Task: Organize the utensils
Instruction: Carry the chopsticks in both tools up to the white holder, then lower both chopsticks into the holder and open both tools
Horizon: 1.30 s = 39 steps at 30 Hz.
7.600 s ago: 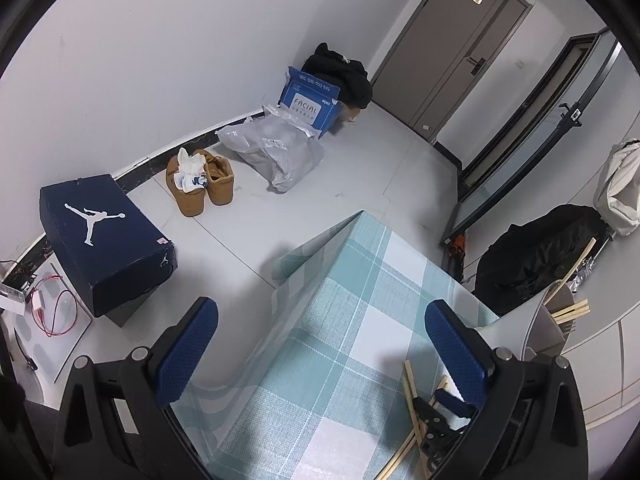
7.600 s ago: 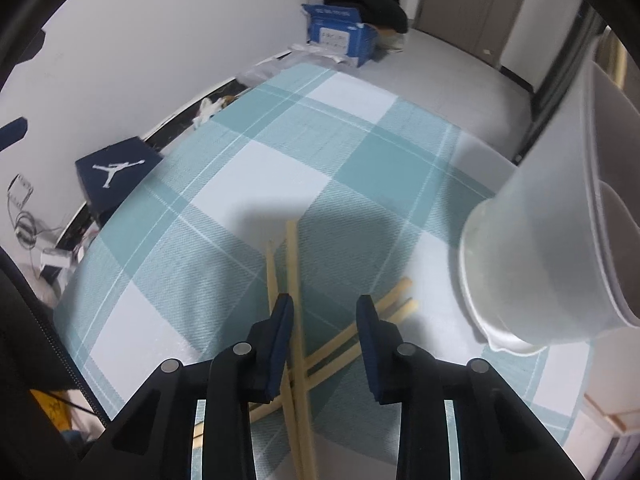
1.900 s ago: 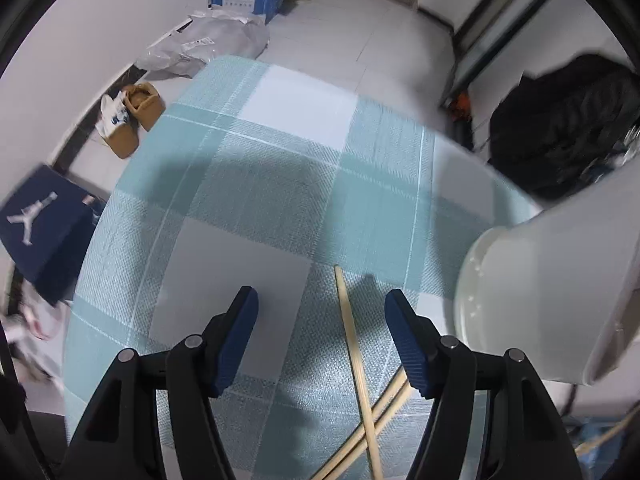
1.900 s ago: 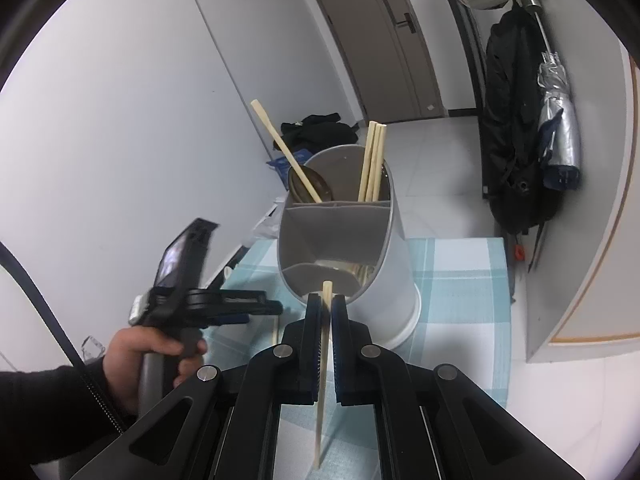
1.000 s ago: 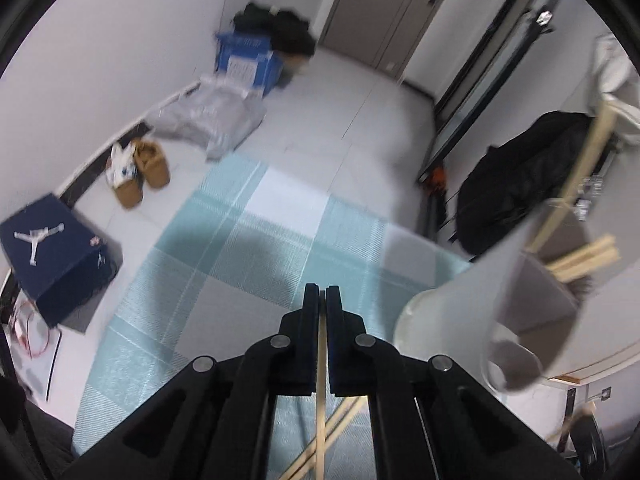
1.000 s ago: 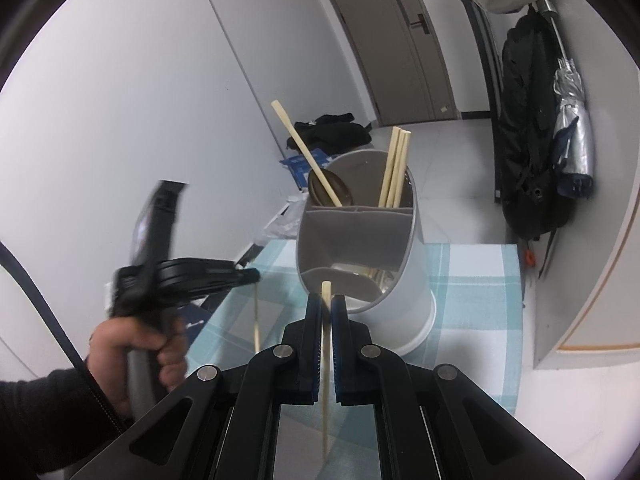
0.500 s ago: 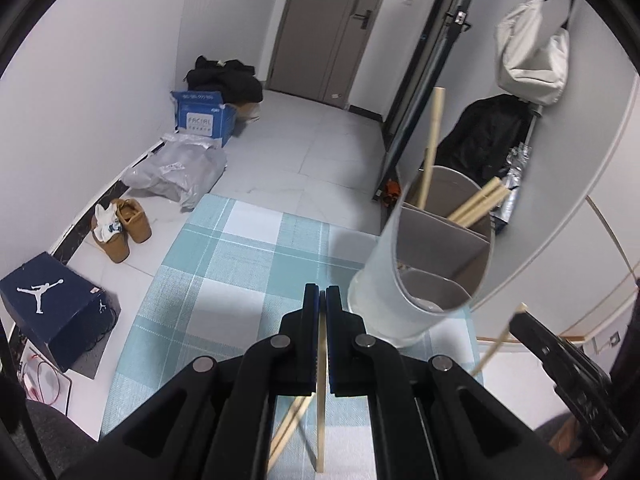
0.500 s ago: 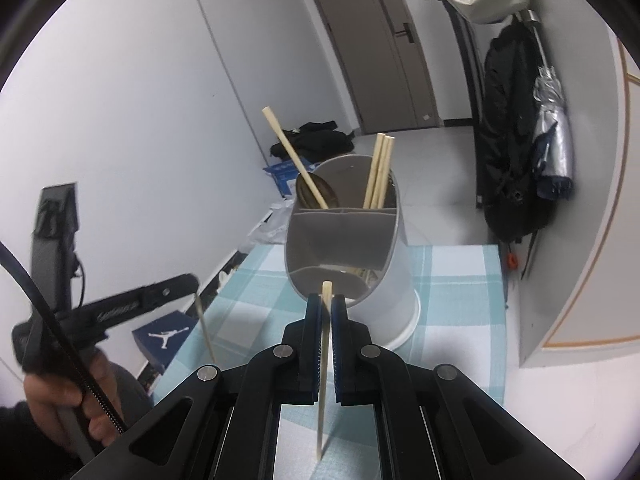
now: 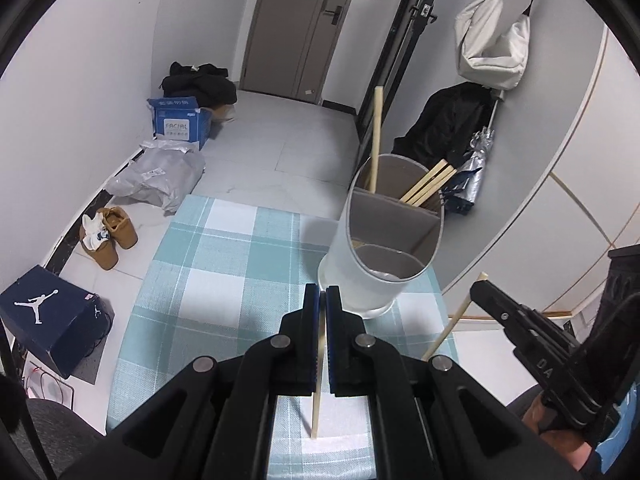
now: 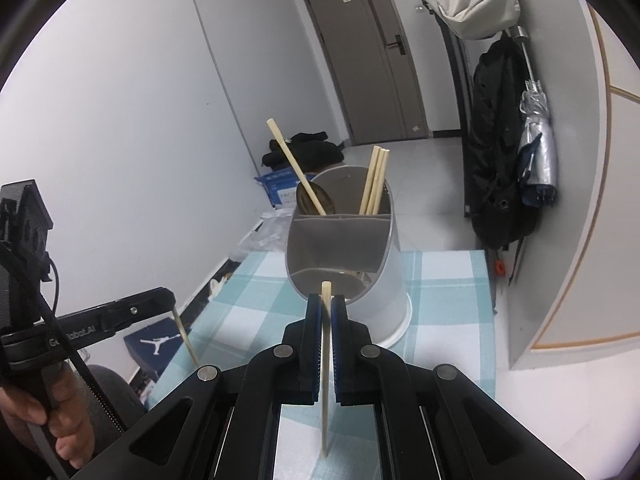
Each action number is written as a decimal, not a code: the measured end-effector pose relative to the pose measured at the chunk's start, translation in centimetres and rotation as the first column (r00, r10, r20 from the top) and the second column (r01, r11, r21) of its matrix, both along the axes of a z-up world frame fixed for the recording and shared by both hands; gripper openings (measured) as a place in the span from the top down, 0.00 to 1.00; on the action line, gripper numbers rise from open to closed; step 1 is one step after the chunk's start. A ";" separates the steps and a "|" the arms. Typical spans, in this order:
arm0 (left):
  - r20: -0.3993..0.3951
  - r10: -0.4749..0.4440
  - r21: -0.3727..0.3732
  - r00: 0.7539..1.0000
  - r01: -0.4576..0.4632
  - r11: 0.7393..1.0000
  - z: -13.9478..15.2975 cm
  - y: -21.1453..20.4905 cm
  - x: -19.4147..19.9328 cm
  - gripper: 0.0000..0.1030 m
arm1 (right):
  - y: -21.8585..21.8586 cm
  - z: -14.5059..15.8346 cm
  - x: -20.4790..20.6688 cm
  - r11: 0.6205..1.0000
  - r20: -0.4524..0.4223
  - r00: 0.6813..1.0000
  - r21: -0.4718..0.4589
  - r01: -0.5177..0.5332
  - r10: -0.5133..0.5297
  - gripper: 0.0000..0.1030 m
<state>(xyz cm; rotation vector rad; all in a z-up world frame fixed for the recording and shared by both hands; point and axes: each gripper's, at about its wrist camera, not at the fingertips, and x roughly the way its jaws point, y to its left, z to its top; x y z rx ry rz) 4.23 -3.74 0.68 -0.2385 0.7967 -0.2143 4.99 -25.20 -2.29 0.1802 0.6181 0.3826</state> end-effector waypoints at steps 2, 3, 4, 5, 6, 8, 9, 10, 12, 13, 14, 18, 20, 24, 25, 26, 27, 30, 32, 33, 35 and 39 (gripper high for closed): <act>0.015 -0.007 -0.002 1.000 0.007 1.000 0.5 0.0 -0.3 1.00 | -0.1 0.1 -0.2 1.000 0.005 1.000 0.000 0.008 -0.008 0.96; 0.024 -0.012 0.002 1.000 0.012 1.000 0.9 0.0 -0.4 1.00 | -0.1 0.2 -0.3 1.000 0.008 1.000 0.001 0.011 -0.011 0.96; 0.026 -0.020 0.004 0.999 0.020 1.000 1.1 -0.1 -0.5 1.00 | -0.2 0.2 -0.3 1.000 0.009 1.000 0.003 0.013 -0.013 0.96; 0.031 -0.026 0.002 0.999 0.026 1.000 1.5 -0.1 -0.5 1.00 | -0.3 0.4 -0.3 1.000 0.011 1.000 0.009 0.015 -0.015 0.96; 0.036 -0.033 0.002 0.999 0.033 0.999 1.7 -0.1 -0.6 1.00 | -0.3 0.4 -0.3 1.000 0.012 1.000 0.011 0.017 -0.018 0.96; 0.051 -0.045 0.013 0.998 0.045 0.999 2.3 -0.3 -0.6 1.00 | -0.4 0.5 -0.2 1.000 0.014 1.000 0.013 0.022 -0.022 0.96; 0.059 -0.048 0.017 0.997 0.047 0.999 2.5 -0.3 -0.6 1.00 | -0.5 0.5 -0.1 1.000 0.011 1.000 0.014 0.023 -0.023 0.96; 0.066 -0.057 0.019 0.996 0.056 0.998 2.8 -0.4 -0.5 1.00 | -0.5 0.5 0.0 1.000 0.010 1.000 0.015 0.024 -0.025 0.96; 0.077 -0.068 0.027 0.995 0.066 0.997 3.2 -0.6 -0.4 1.00 | -0.6 0.5 0.2 0.999 0.011 1.000 0.019 0.028 -0.029 0.96; 0.080 -0.072 0.031 0.994 0.069 0.997 3.4 -0.7 -0.3 1.00 | -0.6 0.5 0.2 0.999 0.012 0.999 0.021 0.029 -0.030 0.96; 0.083 -0.077 0.033 0.994 0.074 0.997 3.7 -0.8 -0.2 1.00 | -0.7 0.7 0.3 0.999 0.015 0.999 0.025 0.032 -0.033 0.96; 0.091 -0.108 0.049 0.990 0.104 0.993 4.8 -1.4 0.0 1.00 | -1.0 1.4 0.2 0.999 0.028 0.999 0.042 0.034 -0.035 0.96; 0.100 -0.123 0.058 0.987 0.118 0.991 5.6 -1.7 0.0 1.00 | -1.1 1.8 0.2 0.998 0.036 0.999 0.046 0.033 -0.034 0.96; 0.116 -0.153 0.061 0.981 0.147 0.987 7.2 -2.0 0.0 1.00 | -1.6 3.1 0.0 0.997 0.059 0.997 0.068 0.036 -0.040 0.96; 0.120 -0.157 0.059 0.980 0.151 0.987 7.7 -2.1 0.0 1.00 | -1.8 3.5 0.0 0.997 0.066 0.997 0.072 0.037 -0.041 0.96; 0.124 -0.161 0.057 0.979 0.155 0.986 8.0 -2.2 0.1 1.00 | -2.1 4.0 -0.1 0.996 0.074 0.996 0.076 0.040 -0.045 0.96; 0.130 -0.167 0.056 0.977 0.161 0.985 8.5 -2.3 0.1 1.00 | -2.3 4.3 -0.1 0.996 0.079 0.996 0.078 0.041 -0.047 0.96; 0.145 -0.179 0.038 0.973 0.175 0.984 9.9 -2.5 0.4 1.00 | -3.2 6.1 0.0 0.994 0.101 0.993 0.100 0.044 -0.054 0.96; 0.151 -0.181 0.022 0.972 0.180 0.983 10.6 -2.6 0.9 1.00 | -3.7 7.5 0.2 0.992 0.120 0.991 0.112 0.049 -0.063 0.96; 0.147 -0.179 0.003 0.973 0.181 0.984 10.9 -2.5 1.3 1.00 | -4.0 8.4 0.4 0.992 0.135 0.989 0.119 0.050 -0.066 0.96; 0.141 -0.176 -0.019 0.974 0.181 0.983 11.4 -2.6 2.1 1.00 | -4.2 9.7 0.7 0.991 0.157 0.985 0.125 0.052 -0.072 0.96; 0.156 -0.166 -0.031 0.974 0.173 0.984 12.5 -2.5 3.5 1.00 | -4.5 12.2 1.9 0.990 0.202 0.976 0.129 0.052 -0.078 0.96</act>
